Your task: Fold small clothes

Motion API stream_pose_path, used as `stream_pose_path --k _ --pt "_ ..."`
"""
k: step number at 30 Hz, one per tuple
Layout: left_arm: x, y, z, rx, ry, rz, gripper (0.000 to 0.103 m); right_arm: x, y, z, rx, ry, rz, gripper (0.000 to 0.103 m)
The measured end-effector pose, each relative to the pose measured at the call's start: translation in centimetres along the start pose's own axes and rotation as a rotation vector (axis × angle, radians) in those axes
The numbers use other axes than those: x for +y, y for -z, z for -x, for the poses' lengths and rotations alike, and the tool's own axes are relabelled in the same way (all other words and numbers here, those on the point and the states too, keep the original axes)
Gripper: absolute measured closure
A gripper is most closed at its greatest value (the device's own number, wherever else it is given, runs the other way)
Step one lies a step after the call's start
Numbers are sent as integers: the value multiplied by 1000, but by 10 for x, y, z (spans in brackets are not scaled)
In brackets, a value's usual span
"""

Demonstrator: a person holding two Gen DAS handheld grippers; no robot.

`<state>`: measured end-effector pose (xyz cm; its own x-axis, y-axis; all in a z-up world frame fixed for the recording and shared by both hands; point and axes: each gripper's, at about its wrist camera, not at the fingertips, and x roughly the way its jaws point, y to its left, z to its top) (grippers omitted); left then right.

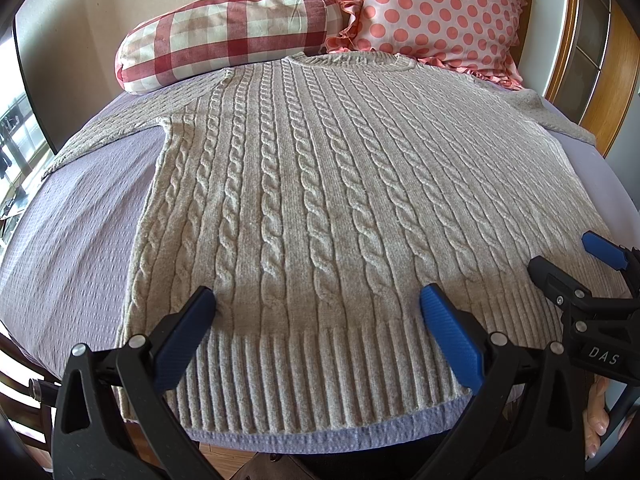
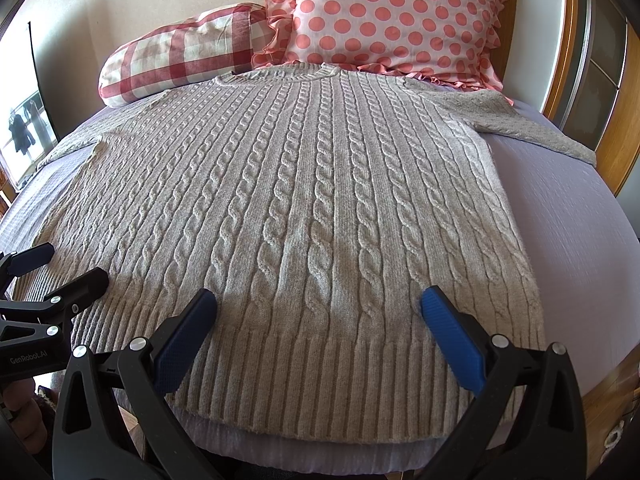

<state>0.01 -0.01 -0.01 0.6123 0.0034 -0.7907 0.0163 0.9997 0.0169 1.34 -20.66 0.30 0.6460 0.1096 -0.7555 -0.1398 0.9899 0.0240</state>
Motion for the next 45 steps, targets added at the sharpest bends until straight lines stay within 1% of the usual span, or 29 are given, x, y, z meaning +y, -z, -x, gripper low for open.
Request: stream_pose_path --k 41,43,45 --pt "0 0 0 0 -1 -1 2 1 0 1 -1 1 0 1" --pt "0 0 0 -1 0 -2 2 1 0 1 -13 -3 2 1" --pt "0 1 0 -6 2 -6 2 -2 -2 0 -25 -31 18 1"
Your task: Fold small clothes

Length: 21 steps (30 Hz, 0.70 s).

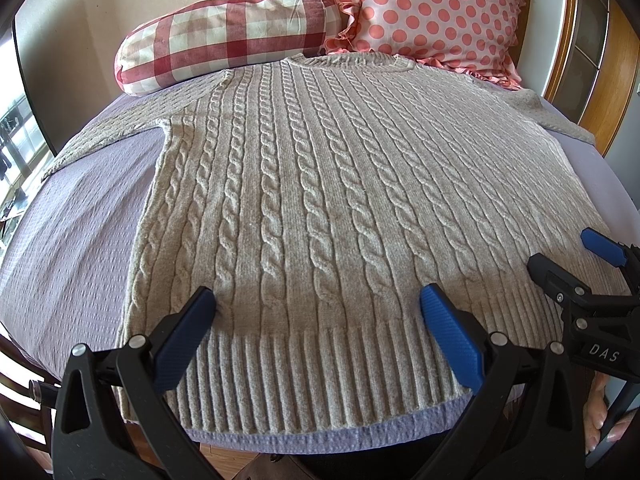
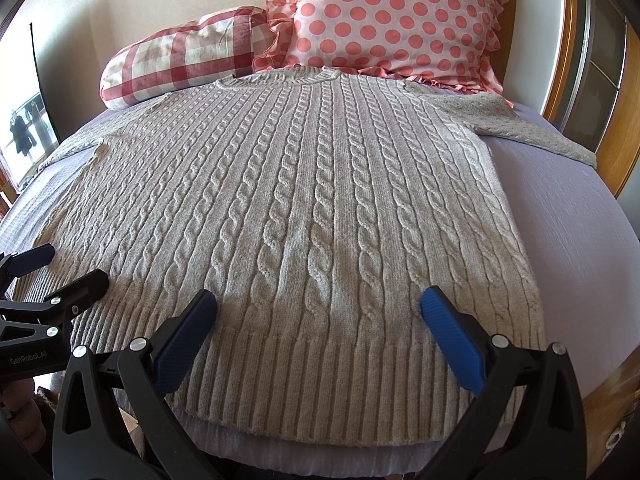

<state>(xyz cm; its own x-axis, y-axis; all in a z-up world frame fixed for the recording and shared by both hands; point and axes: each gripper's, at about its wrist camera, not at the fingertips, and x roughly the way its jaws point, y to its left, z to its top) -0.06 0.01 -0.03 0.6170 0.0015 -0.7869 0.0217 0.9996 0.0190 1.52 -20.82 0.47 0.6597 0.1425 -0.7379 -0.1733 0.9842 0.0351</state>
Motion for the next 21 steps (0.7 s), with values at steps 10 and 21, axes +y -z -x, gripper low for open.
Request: stream_pose_path --k 10,21 --pt "9 -27 3 -22 54 -25 2 -175 -110 11 -127 172 -311 1" --pt "44 -96 -3 -176 90 82 2 -423 -163 -93 -37 336 -928 48"
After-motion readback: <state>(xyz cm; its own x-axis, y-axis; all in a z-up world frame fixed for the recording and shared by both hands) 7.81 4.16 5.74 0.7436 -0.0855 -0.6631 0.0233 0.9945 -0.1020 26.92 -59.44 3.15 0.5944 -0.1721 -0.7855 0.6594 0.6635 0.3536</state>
